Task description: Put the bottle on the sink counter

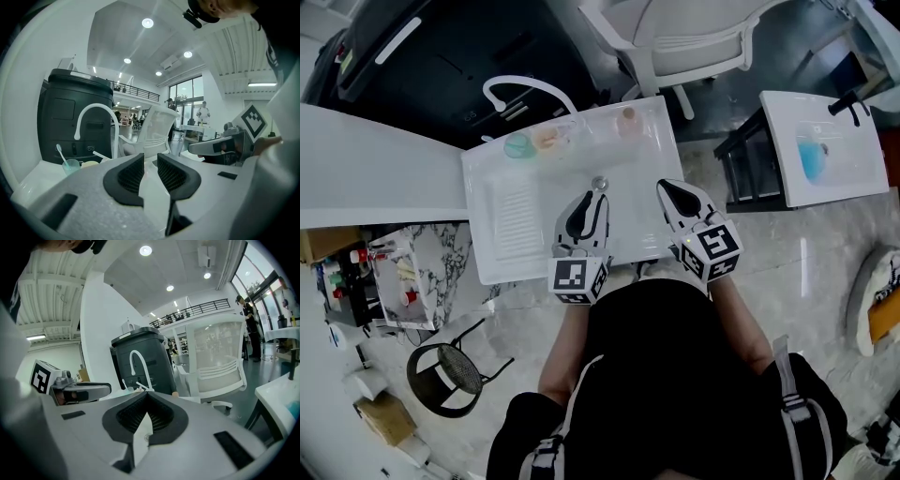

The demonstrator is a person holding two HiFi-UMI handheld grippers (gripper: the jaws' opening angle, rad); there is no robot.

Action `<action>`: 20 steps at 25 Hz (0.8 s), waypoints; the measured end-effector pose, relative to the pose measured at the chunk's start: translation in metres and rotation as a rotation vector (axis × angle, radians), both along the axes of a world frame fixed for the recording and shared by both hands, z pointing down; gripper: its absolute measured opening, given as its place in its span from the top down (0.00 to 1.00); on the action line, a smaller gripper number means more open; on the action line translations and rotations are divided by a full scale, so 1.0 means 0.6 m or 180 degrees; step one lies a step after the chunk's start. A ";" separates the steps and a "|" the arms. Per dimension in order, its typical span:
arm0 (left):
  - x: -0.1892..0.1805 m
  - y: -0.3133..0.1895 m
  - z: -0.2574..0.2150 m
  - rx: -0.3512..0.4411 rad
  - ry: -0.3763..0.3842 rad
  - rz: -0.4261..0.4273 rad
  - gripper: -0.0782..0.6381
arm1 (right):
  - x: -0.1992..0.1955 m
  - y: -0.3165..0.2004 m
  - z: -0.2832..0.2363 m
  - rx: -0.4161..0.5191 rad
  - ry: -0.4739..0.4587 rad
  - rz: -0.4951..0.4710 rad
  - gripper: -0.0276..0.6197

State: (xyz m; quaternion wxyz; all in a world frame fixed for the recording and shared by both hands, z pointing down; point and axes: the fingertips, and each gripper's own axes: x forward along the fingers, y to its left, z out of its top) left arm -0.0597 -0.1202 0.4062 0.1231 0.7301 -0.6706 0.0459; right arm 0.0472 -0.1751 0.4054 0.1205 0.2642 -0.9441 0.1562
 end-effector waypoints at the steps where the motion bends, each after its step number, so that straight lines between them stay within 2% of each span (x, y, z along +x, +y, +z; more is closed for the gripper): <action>1: 0.001 0.000 0.001 -0.0009 0.0009 0.0002 0.75 | -0.001 0.002 0.000 -0.0004 -0.0005 -0.0011 0.95; 8: 0.001 -0.003 0.008 -0.0041 -0.0010 -0.0021 0.85 | -0.005 0.005 0.009 -0.0044 -0.0010 -0.0025 0.95; 20: -0.019 0.031 0.011 -0.0007 0.0096 -0.0016 0.86 | -0.033 0.039 0.016 -0.0029 0.0085 -0.0120 0.95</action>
